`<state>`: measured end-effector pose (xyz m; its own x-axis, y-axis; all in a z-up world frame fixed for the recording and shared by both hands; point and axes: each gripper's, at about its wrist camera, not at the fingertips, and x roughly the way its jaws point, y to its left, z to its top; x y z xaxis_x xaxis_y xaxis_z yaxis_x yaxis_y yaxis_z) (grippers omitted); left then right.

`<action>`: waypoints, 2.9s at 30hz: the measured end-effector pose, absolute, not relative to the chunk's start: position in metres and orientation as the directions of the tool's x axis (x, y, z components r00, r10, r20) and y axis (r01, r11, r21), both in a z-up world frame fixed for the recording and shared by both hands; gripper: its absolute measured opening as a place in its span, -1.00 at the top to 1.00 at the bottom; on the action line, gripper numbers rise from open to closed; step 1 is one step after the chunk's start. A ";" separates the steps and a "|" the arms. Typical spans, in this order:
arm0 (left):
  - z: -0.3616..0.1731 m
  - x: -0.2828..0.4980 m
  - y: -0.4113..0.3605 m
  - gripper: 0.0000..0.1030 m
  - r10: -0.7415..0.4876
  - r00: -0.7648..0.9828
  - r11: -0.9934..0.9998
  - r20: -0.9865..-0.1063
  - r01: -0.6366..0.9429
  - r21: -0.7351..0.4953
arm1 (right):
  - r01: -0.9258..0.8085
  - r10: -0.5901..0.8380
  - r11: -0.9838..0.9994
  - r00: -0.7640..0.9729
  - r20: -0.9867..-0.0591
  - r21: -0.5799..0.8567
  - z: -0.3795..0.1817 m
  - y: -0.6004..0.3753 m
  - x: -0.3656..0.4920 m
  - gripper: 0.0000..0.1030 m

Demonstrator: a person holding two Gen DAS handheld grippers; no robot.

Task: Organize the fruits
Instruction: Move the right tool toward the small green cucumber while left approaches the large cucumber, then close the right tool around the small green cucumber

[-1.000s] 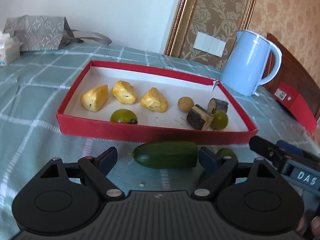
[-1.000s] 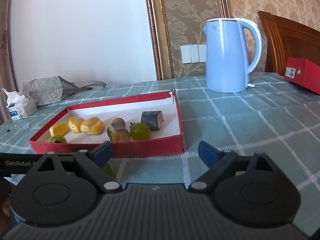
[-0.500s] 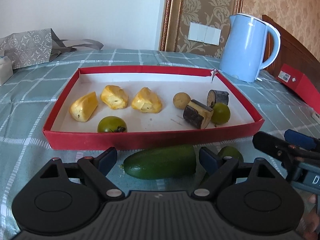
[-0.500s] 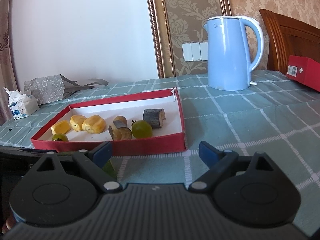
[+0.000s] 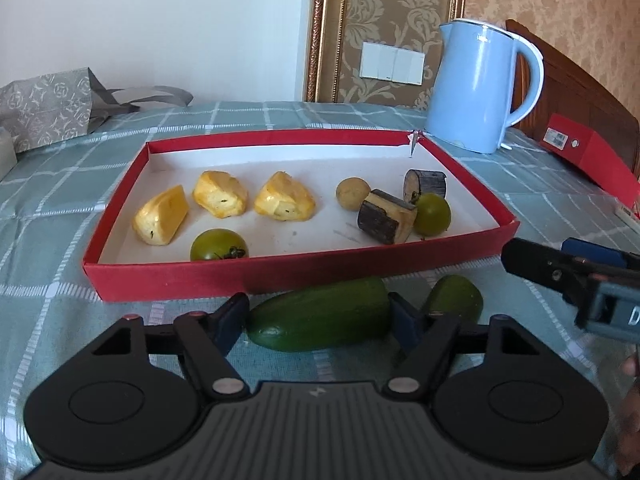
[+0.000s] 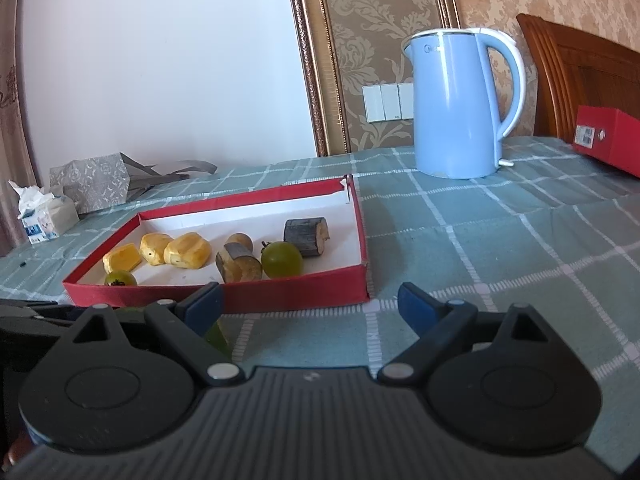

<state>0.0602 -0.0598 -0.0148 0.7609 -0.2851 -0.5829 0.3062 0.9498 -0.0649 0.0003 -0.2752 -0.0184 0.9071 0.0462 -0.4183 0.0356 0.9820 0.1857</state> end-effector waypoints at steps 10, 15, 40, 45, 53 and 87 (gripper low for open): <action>-0.014 0.057 -0.059 -0.43 -0.285 0.770 0.949 -0.571 0.311 -0.053 | 0.034 0.060 0.977 0.905 -0.422 0.213 -0.020 -0.280 0.002 -0.81; -0.014 0.053 -0.055 -0.42 -0.287 0.773 0.948 -0.566 0.312 -0.056 | 0.026 0.072 0.975 0.903 -0.425 0.221 -0.020 -0.281 0.002 -0.80; -0.011 0.035 0.010 -0.42 -0.257 0.805 0.966 -0.535 0.236 -0.109 | -0.145 0.213 0.976 0.809 -0.548 0.165 -0.019 -0.221 -0.008 -0.77; -0.011 0.035 0.011 -0.42 -0.249 0.812 0.968 -0.528 0.226 -0.109 | -0.100 0.162 0.985 0.814 -0.557 0.142 -0.018 -0.208 -0.003 -0.78; -0.011 0.039 0.018 -0.42 -0.254 0.806 0.967 -0.534 0.206 -0.149 | -0.018 0.041 0.999 0.825 -0.564 0.046 -0.018 -0.184 0.009 -0.91; -0.010 0.035 0.016 -0.42 -0.255 0.815 0.967 -0.521 0.217 -0.134 | 0.000 -0.045 0.997 0.818 -0.573 -0.079 -0.025 -0.218 0.023 -0.48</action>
